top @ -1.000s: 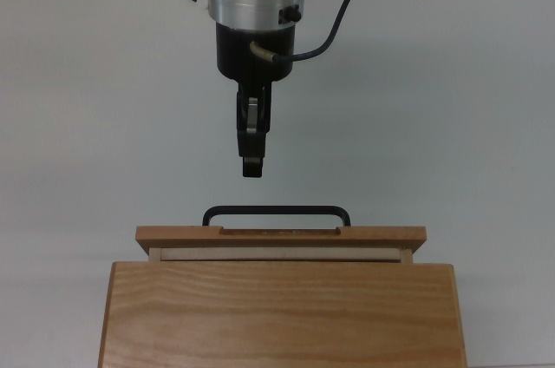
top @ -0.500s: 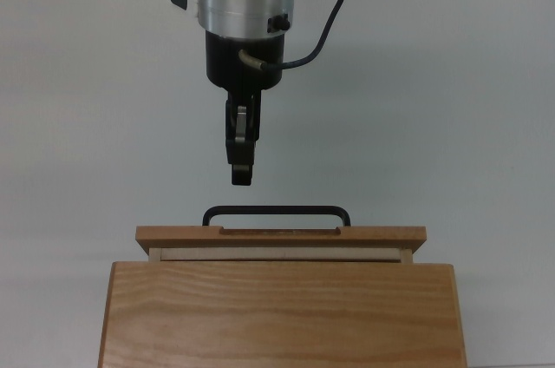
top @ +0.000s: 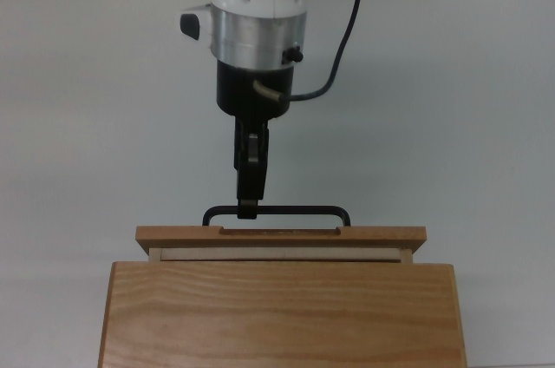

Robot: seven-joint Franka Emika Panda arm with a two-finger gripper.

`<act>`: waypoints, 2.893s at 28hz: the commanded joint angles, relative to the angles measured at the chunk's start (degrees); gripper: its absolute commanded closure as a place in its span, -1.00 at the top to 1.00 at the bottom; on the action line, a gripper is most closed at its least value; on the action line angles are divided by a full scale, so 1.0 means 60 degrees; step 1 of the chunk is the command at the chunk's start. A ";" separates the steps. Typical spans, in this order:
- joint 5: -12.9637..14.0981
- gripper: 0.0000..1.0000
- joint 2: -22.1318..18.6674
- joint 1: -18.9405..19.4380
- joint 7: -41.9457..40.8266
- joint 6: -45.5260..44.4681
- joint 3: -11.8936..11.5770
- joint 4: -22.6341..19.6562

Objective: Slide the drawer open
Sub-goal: 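Pull the handle outward, sliding the upper drawer partly out, then keep pulling the handle to slide the drawer fully out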

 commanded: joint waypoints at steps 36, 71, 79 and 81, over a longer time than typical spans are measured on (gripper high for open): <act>0.1045 -1.00 -0.1124 0.0042 0.0106 0.0099 -0.0111 -0.1376; 0.2657 -1.00 -0.4435 -0.0691 -0.0729 -0.0575 -0.0082 -0.5683; 0.2950 -1.00 -0.4773 -0.0706 -0.0993 -0.0676 -0.0111 -0.6035; 0.3009 -1.00 -0.4773 -0.0750 -0.1022 -0.0910 -0.0111 -0.6035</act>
